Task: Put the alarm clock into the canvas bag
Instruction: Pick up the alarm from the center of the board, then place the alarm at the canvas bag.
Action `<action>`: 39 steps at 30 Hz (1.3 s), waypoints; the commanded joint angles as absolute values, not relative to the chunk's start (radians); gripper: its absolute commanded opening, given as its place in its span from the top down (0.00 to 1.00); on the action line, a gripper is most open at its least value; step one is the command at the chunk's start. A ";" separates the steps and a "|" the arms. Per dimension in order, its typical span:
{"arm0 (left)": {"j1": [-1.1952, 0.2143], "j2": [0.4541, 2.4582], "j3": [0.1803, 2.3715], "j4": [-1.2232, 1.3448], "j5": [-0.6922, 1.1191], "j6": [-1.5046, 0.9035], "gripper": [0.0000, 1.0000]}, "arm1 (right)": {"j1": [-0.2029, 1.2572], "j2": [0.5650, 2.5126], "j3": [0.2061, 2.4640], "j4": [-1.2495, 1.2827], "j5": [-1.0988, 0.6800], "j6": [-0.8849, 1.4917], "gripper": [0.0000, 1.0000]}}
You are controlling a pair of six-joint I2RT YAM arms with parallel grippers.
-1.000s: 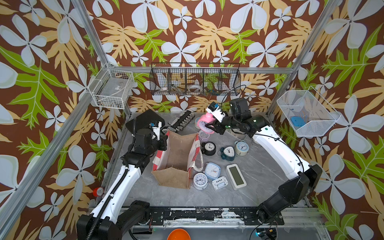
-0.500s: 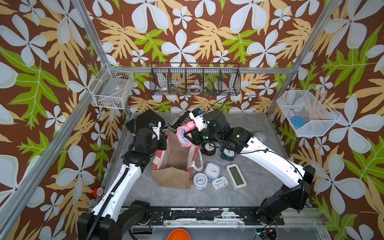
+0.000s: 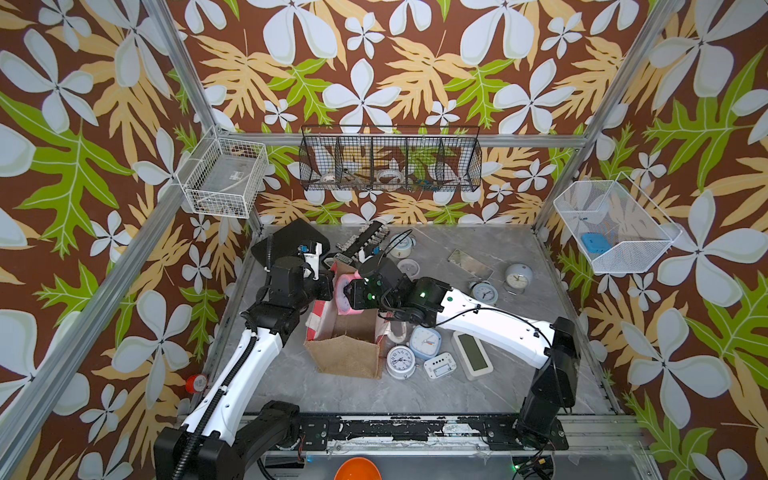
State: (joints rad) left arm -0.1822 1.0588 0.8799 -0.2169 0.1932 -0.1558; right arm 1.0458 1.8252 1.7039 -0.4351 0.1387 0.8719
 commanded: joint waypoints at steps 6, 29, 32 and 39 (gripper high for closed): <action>-0.181 1.055 0.887 -0.216 0.211 -0.162 1.00 | 1.054 1.945 1.719 -0.347 0.232 1.010 0.91; -0.181 1.051 0.885 -0.217 0.225 -0.159 1.00 | 1.054 2.282 1.897 -0.378 0.217 1.035 0.76; -0.180 1.049 0.884 -0.219 0.216 -0.158 1.00 | 1.054 2.272 1.885 -0.378 0.216 1.031 0.70; -0.181 1.049 0.884 -0.220 0.210 -0.158 1.00 | 1.052 2.192 1.841 -0.355 0.263 1.004 0.50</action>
